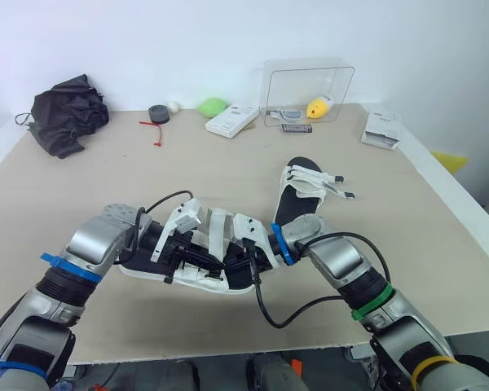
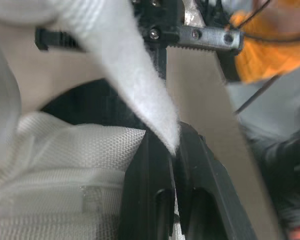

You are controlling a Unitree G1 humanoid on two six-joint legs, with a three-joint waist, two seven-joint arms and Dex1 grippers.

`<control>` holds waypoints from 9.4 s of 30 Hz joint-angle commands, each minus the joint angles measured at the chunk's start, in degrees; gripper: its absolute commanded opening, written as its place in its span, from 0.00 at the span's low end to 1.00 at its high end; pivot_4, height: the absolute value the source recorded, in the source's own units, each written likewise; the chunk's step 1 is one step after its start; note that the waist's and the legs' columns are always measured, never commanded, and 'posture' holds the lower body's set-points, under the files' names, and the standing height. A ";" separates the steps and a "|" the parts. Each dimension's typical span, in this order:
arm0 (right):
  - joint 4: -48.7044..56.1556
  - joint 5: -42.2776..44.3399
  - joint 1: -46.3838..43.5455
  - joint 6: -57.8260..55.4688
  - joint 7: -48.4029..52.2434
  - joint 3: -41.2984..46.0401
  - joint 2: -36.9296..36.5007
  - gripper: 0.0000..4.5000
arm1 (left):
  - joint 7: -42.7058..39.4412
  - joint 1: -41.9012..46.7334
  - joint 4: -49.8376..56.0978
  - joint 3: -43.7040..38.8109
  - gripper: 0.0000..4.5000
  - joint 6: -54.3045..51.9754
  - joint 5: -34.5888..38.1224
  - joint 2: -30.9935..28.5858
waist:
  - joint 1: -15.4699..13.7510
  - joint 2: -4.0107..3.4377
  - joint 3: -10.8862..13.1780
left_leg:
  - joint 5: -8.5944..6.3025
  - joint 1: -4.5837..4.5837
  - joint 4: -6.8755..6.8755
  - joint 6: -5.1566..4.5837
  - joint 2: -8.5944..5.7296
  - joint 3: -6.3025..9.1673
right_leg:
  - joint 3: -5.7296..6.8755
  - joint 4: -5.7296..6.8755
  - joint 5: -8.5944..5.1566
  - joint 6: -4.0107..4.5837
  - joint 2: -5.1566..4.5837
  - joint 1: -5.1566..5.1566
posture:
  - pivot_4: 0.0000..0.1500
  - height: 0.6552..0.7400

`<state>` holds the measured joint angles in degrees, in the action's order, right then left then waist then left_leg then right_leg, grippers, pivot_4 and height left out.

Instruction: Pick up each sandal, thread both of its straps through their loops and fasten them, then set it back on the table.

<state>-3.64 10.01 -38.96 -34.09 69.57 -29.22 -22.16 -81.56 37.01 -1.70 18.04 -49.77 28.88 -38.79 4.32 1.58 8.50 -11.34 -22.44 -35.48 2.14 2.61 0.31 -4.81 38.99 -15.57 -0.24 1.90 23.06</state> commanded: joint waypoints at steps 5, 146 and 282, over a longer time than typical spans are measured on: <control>-2.37 -2.16 1.21 -1.43 -0.57 -2.81 -0.22 0.00 | 0.43 2.46 1.94 0.82 0.03 -12.95 4.38 -1.74 | 0.16 0.05 0.11 | -0.19 -0.12 0.10 -0.04 0.08 0.13 | -0.06 0.00 0.01 -0.01 0.25 0.13 | 1.00 1.00; -2.76 -2.10 1.04 -1.08 0.00 -3.25 0.18 0.00 | 12.14 -11.72 19.65 -7.26 0.06 5.55 6.75 -4.70 | 0.45 0.48 0.58 | -0.54 -0.05 -0.12 0.15 0.32 -0.20 | -1.03 0.09 -0.07 -0.02 0.79 0.13 | 1.00 1.00; 4.89 4.87 4.20 -4.51 -5.47 4.40 -1.90 0.00 | 50.80 -5.66 -1.98 -23.13 0.01 -28.69 46.39 10.30 | -0.14 0.83 1.19 | -0.56 -0.71 -0.94 0.19 0.08 0.02 | -0.84 0.10 0.16 -0.54 0.49 0.26 | 1.00 1.00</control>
<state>1.86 15.43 -35.27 -38.14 64.57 -24.23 -23.96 -33.33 30.35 -1.65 -4.63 -78.61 76.87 -29.41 4.18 2.41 9.68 -11.89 -23.14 -36.43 2.32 2.66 0.33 -5.66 39.09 -15.39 -0.81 2.38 23.30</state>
